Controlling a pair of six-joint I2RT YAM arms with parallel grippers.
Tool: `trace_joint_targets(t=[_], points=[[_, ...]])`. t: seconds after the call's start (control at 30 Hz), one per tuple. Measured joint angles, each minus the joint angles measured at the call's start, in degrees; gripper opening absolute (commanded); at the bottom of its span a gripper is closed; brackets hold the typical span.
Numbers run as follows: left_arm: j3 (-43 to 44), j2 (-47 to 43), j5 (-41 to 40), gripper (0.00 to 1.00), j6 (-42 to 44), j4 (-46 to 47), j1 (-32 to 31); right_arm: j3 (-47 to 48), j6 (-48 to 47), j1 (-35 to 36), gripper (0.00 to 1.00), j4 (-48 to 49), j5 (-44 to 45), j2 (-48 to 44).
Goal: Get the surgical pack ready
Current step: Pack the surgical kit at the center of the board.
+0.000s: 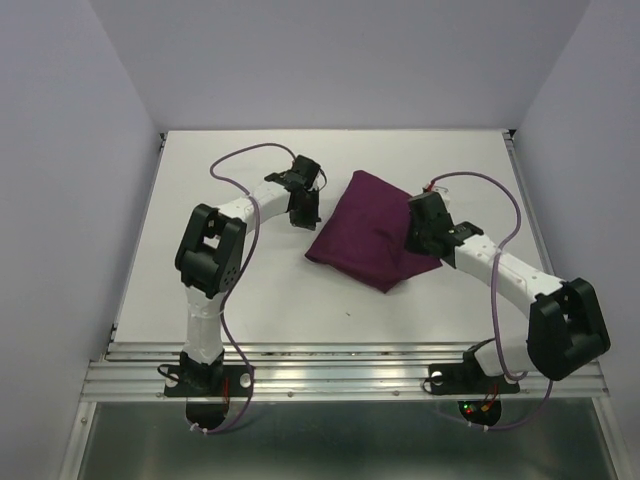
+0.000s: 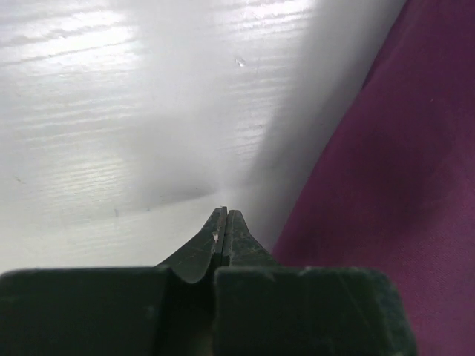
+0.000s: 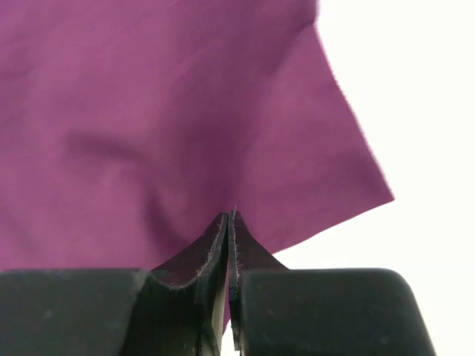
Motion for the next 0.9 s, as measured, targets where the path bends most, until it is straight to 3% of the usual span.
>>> trace_joint_targets(t=[0.47, 0.9], points=[[-1.9, 0.0, 2.6, 0.00, -0.2, 2.2, -1.0, -8.0, 6.1, 8.1, 0.07, -0.3, -11.0, -9.4], [-5.5, -0.9, 2.7, 0.00, -0.5, 2.5, -5.2, -11.2, 9.1, 9.0, 0.04, 6.6, -10.2, 1.5]])
